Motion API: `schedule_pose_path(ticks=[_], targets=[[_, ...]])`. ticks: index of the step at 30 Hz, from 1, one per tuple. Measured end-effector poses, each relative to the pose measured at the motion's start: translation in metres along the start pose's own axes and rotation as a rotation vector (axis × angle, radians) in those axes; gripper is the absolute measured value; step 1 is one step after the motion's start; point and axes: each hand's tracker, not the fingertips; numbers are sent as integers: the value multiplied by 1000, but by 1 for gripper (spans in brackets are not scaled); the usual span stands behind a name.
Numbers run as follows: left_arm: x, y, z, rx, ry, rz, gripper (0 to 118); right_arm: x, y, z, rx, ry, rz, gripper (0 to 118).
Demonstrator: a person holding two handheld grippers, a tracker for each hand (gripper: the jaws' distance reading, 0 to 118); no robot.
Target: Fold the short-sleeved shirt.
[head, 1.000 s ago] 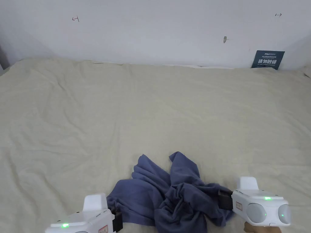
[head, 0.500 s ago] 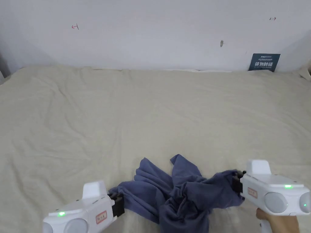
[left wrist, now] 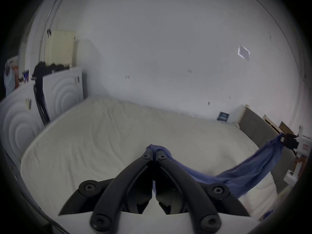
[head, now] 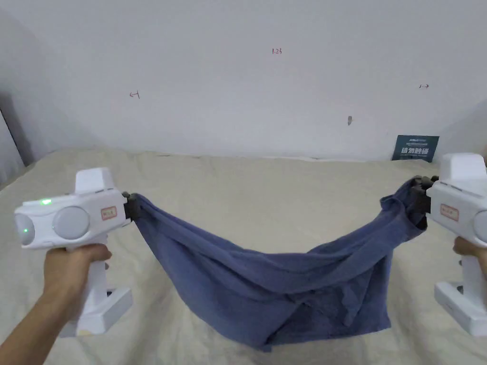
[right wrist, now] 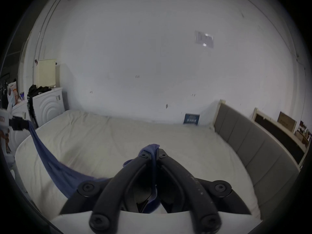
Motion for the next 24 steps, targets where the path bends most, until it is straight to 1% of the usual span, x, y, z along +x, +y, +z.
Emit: schedule_pose_path(ticks=[3, 5, 6, 12, 15, 17, 21, 24], targets=[[-3, 48, -14, 41, 19, 0, 2, 3, 31, -14, 31, -23, 24, 6], [3, 82, -19, 91, 60, -43, 2, 4, 51, -24, 57, -56, 32, 6], [4, 94, -23, 111, 79, -60, 2, 11, 58, -36, 64, -64, 39, 6], [11, 142, -63, 170, 149, -109, 2, 18, 85, -72, 99, -80, 27, 6], [9, 148, -85, 171, 185, -113, 2, 20, 84, -92, 100, -86, -5, 6], [-2, 148, -106, 157, 192, -80, 2, 20, 79, -105, 87, -75, -38, 6], [-5, 124, -127, 136, 217, -104, 2, 9, 55, -127, 58, -71, -44, 6], [-8, 96, -138, 82, 220, -104, 2, 1, 30, -141, 2, -60, -47, 6]])
